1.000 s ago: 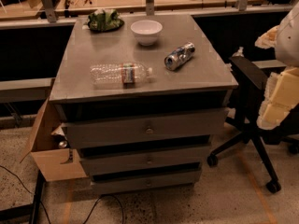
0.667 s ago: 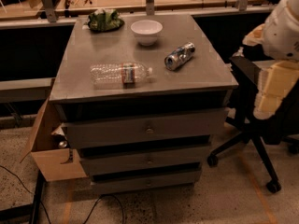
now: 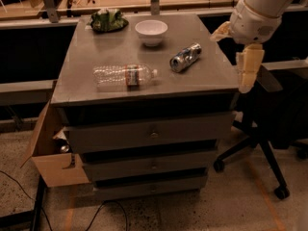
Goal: Move redbull can near white bowl
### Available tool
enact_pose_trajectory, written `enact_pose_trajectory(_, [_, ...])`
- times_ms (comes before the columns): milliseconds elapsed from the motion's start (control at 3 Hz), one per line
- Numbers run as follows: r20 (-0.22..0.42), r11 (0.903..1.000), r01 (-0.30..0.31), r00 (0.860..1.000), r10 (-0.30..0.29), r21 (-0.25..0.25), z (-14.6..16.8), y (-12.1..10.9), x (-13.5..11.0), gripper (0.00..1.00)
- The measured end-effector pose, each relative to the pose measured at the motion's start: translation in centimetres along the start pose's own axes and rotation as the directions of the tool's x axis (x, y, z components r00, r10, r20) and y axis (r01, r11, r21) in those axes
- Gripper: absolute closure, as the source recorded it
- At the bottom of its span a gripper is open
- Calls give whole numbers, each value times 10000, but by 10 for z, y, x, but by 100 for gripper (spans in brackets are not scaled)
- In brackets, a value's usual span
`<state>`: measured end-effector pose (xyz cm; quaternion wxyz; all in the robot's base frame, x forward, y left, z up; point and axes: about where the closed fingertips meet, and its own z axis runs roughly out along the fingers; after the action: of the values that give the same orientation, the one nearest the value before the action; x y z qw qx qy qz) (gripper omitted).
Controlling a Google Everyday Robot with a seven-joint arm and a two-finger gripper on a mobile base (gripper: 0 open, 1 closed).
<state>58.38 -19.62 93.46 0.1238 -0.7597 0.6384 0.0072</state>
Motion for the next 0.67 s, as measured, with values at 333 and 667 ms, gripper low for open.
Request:
enact_pose_trajectory(333, [169, 9962, 290, 9994, -305, 816, -7, -34, 3, 0])
enact_pose_trajectory(667, [198, 9938, 297, 9993, -320, 1067, -6, -41, 1, 0])
